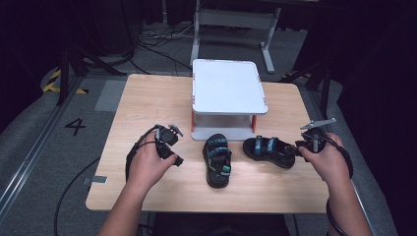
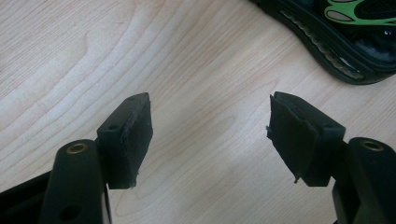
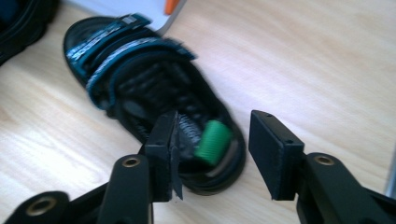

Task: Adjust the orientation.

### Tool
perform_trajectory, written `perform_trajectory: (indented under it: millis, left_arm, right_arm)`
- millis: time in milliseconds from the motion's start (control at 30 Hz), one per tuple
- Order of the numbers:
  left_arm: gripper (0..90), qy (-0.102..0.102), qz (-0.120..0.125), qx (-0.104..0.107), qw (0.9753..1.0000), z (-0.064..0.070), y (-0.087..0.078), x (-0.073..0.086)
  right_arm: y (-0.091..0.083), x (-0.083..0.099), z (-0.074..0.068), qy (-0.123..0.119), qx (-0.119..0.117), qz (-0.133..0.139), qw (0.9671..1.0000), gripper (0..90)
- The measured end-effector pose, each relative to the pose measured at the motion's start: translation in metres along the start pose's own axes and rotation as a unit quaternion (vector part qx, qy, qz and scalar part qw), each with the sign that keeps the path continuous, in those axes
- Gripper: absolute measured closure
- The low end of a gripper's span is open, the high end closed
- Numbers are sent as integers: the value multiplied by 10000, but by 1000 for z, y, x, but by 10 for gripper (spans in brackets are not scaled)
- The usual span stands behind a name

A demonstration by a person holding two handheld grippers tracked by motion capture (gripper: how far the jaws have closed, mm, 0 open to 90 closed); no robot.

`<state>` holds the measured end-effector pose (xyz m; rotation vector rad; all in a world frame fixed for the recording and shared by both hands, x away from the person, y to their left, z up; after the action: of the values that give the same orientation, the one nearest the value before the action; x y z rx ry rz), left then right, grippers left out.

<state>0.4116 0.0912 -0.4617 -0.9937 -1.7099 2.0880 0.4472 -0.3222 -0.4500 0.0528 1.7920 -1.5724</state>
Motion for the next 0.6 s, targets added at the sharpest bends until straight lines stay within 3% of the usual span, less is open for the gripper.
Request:
perform_trajectory:
  millis: [67,133,300,467,533,600]
  left_arm:
    - [312,17,4,12,10000,1,0,0]
    - [312,-14,25,9,10000,1,-1,1]
    - [312,-102,-16,-50,9999,-4,0,2]
    - [312,-67,10,-15,10000,-3,-1,2]
    - [312,-73,24,-11,10000,-2,-2,2]
    - [312,-57,13,-9,10000,-2,-2,2]
  right_arm:
    - [3,1,-4,-101,-6,-116,9999,705]
    - [0,1,-1,-199,176,-189,9995,825]
    - [-7,3,-6,-230,-72,-333,9992,864]
    - [-26,-3,-42,-301,-635,-293,9971,864]
    - [-31,-4,-59,-394,-890,-338,9947,861]
    - [-31,-4,-76,-460,-1275,-335,9902,862]
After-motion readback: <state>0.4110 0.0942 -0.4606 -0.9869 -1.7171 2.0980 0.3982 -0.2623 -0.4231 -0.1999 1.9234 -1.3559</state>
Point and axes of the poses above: each handheld gripper's, and its own axes: y roughly forward along the jaws, x roughly out of its underside, z roughly to its right, the point moved 8 cm from there along y, roughly forward along the jaws
